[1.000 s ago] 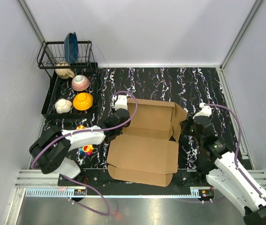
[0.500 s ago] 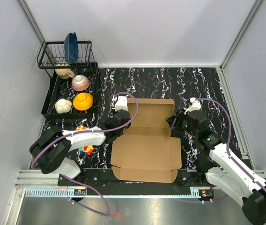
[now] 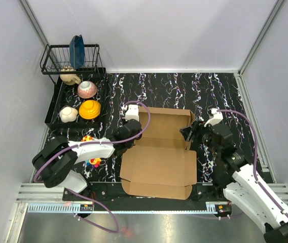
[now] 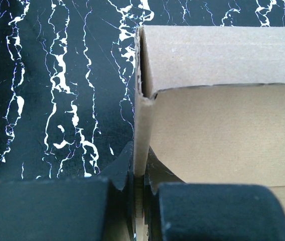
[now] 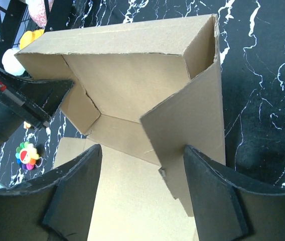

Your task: Fold the paper box

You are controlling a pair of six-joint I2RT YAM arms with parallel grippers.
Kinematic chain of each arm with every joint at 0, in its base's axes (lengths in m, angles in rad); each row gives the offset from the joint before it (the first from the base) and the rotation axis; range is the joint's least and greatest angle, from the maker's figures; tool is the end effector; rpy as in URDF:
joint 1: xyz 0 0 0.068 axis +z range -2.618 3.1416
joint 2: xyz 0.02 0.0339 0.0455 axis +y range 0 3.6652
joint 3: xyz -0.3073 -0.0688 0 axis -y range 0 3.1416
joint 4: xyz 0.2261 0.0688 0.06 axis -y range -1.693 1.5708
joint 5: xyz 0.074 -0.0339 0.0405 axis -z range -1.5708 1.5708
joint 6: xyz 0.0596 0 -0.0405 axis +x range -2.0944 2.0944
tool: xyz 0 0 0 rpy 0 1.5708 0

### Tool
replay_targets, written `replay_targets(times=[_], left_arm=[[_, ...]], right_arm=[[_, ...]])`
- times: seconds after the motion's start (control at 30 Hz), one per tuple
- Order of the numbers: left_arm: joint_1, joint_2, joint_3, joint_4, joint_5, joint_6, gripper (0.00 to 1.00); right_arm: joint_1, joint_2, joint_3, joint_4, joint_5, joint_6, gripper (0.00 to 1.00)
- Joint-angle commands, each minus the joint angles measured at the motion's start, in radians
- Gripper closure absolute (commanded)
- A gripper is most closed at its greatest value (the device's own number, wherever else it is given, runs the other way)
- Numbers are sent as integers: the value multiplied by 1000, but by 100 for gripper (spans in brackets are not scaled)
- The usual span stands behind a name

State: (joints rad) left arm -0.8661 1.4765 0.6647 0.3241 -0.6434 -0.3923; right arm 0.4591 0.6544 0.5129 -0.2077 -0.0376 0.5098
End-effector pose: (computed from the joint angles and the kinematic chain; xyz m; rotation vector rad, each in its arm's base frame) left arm 0.2201 -0.2036 0.2397 0.0765 1.9571 -0.1624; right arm 0.1191 0.0614 0.2824 0.0241 1.9806 0.6787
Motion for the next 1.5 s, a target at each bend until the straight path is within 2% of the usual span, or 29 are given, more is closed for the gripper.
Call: replay_targets(times=[0.0,0.2,0.33,0.43,0.47,0.53,0.57,0.7,0.77,0.9,1.0,1.47], left_arm=[[-2,21,-14,-17,21,0,100],[-1,21,-20,-19,21,-6,100],[2,16,-28,-14,21,-11,100],[3,15,-33,-13,19,-13,100],[4,16,-33,-14,19,-13,100],[4,11,-34,-14,21,-13,100],[4,13,-34,-14,21,-13,100],[4,7,-33,-13,22,-11,100],[4,8,-31,-11,30,-10,100],[4,8,-28,-11,39,-6,100],[6,8,-25,-16,40,1,100],[3,-1,-20,-7,51,23,100]], right_arm=[[6,-45,82,-74,31,-34,27],[6,-163,125,-191,211,-14,26],[6,-229,124,-263,413,47,29],[6,-199,142,-347,543,122,37],[6,-185,148,-390,576,146,46],[6,-142,159,-407,607,176,53],[6,-125,164,-415,608,182,58],[4,-41,158,-400,547,190,65],[6,-18,122,-324,481,171,65],[6,2,52,-145,270,122,55],[6,42,41,-76,193,99,50],[6,251,39,80,148,52,37]])
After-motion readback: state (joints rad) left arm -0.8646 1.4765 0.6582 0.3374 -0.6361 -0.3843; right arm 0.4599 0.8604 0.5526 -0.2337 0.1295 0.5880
